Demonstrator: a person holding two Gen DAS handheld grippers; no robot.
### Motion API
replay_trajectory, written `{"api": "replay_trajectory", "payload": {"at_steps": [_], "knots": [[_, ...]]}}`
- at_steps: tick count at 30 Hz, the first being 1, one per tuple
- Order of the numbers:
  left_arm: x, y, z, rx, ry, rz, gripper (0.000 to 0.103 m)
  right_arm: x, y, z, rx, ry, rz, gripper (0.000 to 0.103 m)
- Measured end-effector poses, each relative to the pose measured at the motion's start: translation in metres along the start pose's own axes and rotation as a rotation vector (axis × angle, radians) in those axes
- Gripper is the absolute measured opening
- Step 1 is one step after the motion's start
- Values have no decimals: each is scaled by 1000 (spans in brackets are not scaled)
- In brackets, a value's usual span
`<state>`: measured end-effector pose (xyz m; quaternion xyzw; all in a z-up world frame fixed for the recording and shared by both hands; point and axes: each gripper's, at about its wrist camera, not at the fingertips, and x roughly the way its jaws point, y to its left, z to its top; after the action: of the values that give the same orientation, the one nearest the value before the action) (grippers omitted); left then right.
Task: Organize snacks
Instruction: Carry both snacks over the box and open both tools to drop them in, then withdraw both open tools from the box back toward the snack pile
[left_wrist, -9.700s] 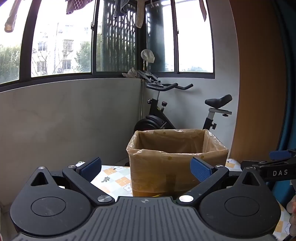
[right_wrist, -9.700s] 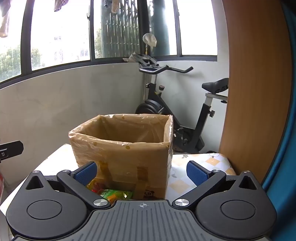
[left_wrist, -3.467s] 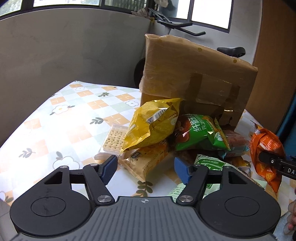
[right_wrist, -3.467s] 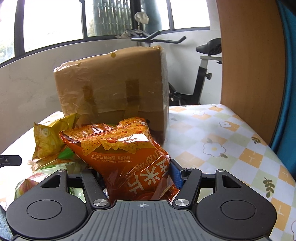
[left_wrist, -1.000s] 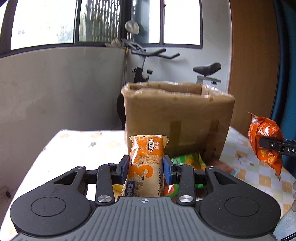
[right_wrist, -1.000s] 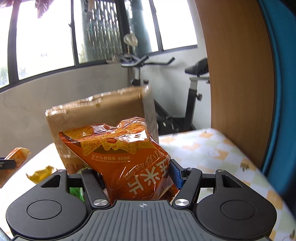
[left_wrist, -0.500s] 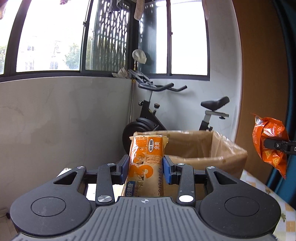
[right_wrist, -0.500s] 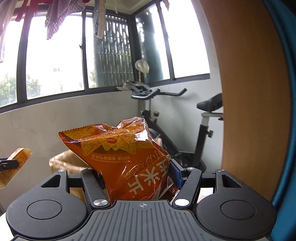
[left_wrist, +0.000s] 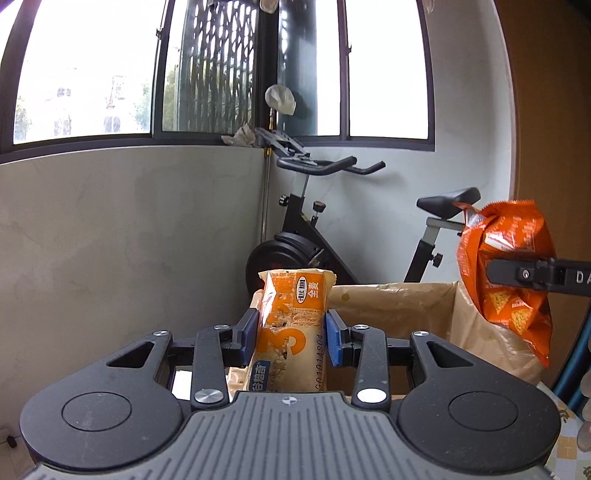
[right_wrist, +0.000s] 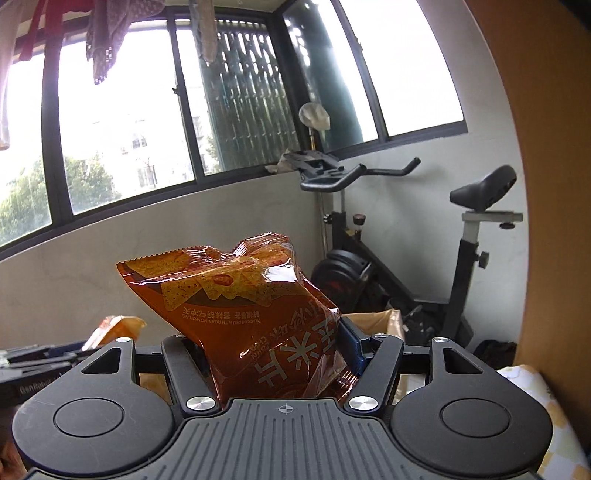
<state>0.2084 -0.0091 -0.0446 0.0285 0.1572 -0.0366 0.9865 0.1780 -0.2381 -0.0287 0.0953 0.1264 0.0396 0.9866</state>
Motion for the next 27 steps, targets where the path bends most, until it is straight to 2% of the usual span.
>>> {"api": "replay_trajectory", "payload": {"at_steps": [9, 13, 20, 21, 24, 27], "knots": [[23, -10, -4, 67, 50, 12, 40, 42, -5, -17, 1, 103, -77, 60], [30, -10, -10, 79, 78, 0, 37, 51, -10, -27, 13, 148, -98, 59], [40, -6, -10, 72, 116, 7, 37, 57, -16, -35, 27, 194, -121, 61], [40, -5, -10, 66, 118, 4, 40, 56, -17, -35, 25, 195, -116, 62], [39, -1, -10, 37, 120, 7, 60, 51, -14, -36, -6, 193, -116, 67], [33, 5, -6, 9, 111, 5, 63, 43, -10, -35, -37, 194, -113, 73]]}}
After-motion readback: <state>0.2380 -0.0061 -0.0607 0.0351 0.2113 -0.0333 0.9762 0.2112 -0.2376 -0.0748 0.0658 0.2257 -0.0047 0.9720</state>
